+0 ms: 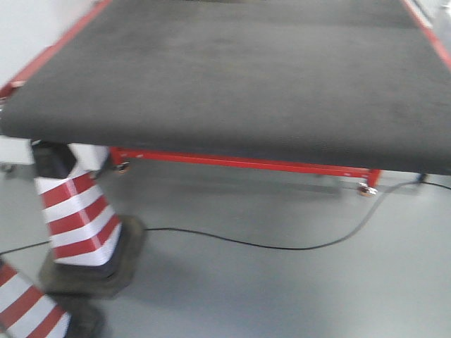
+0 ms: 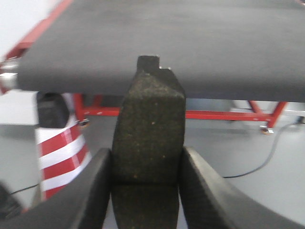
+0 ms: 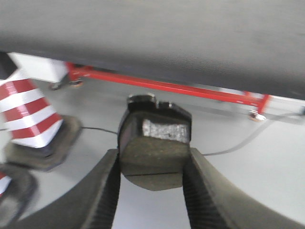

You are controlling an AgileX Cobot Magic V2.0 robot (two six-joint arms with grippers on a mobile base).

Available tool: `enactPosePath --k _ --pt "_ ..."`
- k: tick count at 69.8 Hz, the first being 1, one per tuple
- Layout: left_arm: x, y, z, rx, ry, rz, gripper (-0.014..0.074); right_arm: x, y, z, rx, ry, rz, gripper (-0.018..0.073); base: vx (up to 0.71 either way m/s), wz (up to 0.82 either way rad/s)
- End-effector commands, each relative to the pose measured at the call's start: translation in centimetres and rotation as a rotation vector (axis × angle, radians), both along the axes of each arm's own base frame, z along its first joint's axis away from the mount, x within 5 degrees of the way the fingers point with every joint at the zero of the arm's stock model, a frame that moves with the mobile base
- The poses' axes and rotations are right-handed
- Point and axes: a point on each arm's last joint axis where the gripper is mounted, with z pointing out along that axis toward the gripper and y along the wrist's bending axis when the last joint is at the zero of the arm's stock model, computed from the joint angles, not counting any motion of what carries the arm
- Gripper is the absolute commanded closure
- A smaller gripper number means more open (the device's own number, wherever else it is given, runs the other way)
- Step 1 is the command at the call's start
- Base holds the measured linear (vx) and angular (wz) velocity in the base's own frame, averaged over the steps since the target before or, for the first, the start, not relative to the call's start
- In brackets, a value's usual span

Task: Move and align brake pads A on conveyor
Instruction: 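Drive past the striped cones up to the black conveyor belt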

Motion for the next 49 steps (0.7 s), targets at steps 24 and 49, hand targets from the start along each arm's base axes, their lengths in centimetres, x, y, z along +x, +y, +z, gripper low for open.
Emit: enactPosePath --k 24,49 --pt "0.28 -0.05 1.61 -0.027 -0.105 0.002 0.0602 0.33 0.02 1.55 0.003 -0.106 0.003 0.0564 0.06 -0.43" --pt "0.28 -0.05 1.61 -0.027 -0.105 0.002 0.0602 0.32 0.04 1.55 0.005 -0.106 0.003 0.0564 0.16 -0.11"
